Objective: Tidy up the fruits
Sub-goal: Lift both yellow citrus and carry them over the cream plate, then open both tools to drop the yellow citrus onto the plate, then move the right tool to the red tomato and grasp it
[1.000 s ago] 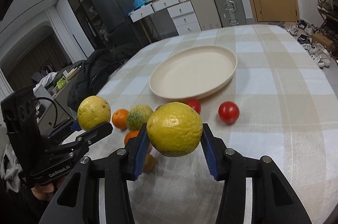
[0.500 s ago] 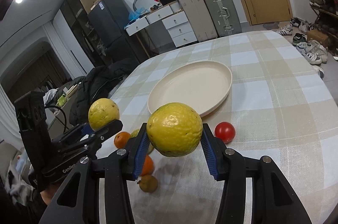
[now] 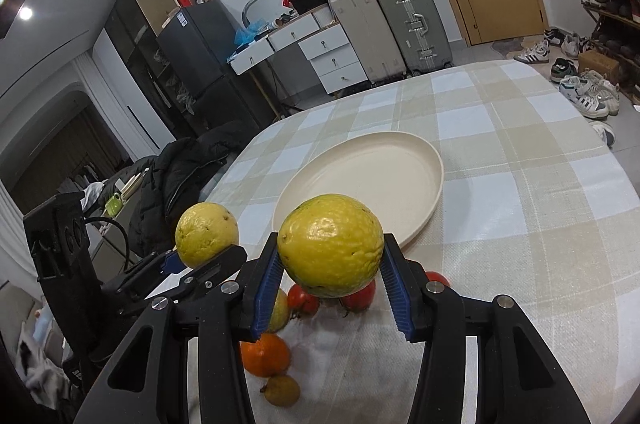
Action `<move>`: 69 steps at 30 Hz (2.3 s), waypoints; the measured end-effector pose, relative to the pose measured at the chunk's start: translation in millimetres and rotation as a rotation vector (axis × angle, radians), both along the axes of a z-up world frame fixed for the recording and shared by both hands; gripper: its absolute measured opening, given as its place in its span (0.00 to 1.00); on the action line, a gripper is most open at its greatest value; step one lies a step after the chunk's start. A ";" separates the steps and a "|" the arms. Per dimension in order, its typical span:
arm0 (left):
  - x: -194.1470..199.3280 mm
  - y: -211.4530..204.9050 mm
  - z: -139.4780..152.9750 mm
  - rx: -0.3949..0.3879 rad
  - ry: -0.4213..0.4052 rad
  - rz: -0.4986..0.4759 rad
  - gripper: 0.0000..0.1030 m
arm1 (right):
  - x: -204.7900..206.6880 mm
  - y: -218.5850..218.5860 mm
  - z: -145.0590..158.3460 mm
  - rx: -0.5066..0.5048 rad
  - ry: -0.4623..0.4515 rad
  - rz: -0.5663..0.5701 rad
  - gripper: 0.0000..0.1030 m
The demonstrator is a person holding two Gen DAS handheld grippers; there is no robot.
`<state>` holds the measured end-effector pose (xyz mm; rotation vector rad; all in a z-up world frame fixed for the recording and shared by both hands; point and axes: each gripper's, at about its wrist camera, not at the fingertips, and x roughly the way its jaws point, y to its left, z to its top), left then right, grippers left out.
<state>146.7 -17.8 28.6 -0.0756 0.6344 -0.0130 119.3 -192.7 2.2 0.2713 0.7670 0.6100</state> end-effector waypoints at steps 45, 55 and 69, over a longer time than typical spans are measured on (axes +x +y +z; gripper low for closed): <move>27.9 7.0 -8.0 0.023 0.002 -0.009 0.94 | 11.9 -10.6 -8.6 -0.071 0.024 -0.065 1.00; -27.0 19.6 9.8 0.027 -0.040 0.012 1.00 | -16.2 -21.2 -3.4 -0.133 -0.031 -0.060 1.00; -69.1 35.1 5.9 0.034 -0.019 0.027 1.00 | -24.4 -10.6 -11.5 -0.238 -0.015 -0.014 1.00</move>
